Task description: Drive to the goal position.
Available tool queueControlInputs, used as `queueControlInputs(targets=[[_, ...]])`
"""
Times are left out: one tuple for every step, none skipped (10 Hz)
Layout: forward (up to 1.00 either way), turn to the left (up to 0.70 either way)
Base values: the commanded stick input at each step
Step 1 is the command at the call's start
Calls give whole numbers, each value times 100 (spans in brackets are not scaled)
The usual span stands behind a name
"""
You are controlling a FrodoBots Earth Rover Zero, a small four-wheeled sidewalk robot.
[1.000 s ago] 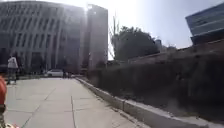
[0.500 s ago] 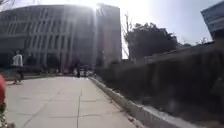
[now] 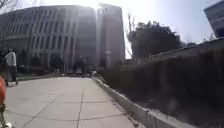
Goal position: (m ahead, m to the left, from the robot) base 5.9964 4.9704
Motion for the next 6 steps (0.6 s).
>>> queueControlInputs(targets=[[70, 22], [70, 15], [70, 8], [70, 0], [70, -1], [70, -1]])
